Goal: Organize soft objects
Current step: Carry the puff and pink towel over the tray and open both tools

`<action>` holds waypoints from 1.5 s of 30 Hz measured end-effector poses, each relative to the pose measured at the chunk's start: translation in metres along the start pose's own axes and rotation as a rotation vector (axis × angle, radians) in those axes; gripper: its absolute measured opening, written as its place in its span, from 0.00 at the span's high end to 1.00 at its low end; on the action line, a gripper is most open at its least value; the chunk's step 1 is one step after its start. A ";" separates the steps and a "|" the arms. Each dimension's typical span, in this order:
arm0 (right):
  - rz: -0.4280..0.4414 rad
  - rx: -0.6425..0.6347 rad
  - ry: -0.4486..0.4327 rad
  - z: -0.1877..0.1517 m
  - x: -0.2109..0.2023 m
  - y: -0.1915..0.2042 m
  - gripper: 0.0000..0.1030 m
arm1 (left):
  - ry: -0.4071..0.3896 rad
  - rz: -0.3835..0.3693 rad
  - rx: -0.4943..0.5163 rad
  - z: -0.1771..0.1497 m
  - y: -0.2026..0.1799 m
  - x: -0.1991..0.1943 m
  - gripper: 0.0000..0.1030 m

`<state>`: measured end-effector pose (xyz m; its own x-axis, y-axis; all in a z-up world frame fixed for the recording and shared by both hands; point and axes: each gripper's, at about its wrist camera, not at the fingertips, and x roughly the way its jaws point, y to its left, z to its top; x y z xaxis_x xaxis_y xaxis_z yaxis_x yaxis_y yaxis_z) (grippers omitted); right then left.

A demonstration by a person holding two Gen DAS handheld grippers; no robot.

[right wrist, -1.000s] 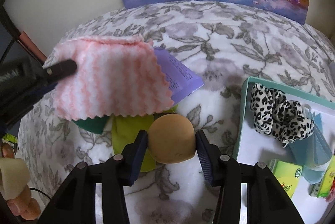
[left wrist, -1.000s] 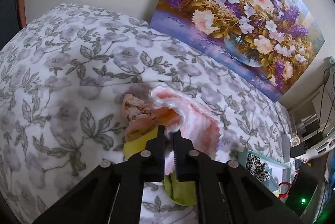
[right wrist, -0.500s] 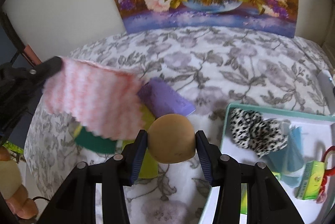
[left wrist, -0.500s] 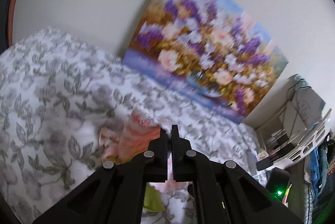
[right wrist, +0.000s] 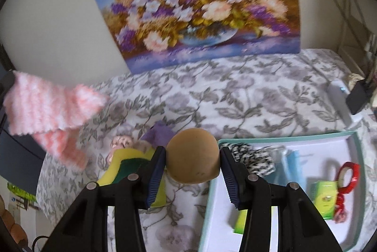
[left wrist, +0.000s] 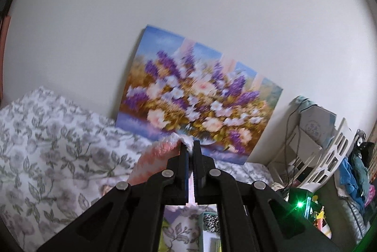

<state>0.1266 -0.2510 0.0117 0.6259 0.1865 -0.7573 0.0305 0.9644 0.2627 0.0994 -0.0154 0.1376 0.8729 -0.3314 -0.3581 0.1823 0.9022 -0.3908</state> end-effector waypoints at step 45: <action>-0.277 0.226 0.139 -0.025 -0.008 -0.168 0.51 | 0.607 -0.071 0.234 -0.170 -0.121 0.139 0.98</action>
<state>0.0968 -0.4098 -0.0414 0.4586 -0.0367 -0.8879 0.3643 0.9191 0.1502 0.1219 -0.2178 -0.0095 0.4573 -0.4270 -0.7801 0.3834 0.8861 -0.2603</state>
